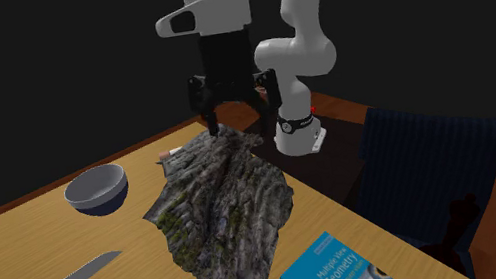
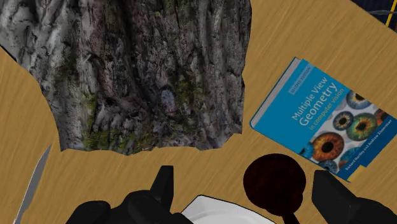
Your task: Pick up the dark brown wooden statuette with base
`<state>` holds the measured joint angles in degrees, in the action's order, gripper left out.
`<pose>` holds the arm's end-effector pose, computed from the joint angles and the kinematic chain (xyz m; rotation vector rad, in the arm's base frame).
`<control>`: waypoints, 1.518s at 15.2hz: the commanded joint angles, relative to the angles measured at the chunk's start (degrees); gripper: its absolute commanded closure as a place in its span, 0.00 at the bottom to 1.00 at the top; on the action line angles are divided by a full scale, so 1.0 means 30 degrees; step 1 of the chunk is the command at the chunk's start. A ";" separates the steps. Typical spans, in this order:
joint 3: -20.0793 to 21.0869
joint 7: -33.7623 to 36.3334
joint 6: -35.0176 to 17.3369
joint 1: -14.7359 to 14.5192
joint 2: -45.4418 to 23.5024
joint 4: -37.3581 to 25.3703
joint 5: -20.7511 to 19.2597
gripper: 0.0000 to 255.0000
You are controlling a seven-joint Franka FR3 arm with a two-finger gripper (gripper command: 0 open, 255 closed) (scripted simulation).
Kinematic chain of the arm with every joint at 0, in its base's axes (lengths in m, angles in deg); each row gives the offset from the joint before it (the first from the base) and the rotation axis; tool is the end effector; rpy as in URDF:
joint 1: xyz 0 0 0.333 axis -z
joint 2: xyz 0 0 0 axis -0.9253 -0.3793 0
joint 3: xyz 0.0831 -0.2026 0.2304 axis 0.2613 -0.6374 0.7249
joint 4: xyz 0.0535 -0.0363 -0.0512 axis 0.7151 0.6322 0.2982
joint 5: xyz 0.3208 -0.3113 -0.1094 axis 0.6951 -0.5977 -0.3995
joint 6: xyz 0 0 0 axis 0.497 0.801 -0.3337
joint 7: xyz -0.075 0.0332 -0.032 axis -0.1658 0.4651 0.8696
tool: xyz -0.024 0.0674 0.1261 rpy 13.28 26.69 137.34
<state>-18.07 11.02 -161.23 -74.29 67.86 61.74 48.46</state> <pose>0.4844 0.1341 0.4327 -3.0205 -0.4551 -0.1889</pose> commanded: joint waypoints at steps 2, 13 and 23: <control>0.0467 -0.0249 -0.2130 -0.0410 -0.1646 -0.0631 0.0216 0.00; 0.1789 -0.1350 -0.8194 -0.1531 -0.7554 -0.4248 -0.0046 0.00; 0.2256 -0.1596 -1.1131 -0.2156 -1.0720 -0.6129 -0.0872 0.00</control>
<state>-11.32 6.23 -193.95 -80.71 35.99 43.02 45.89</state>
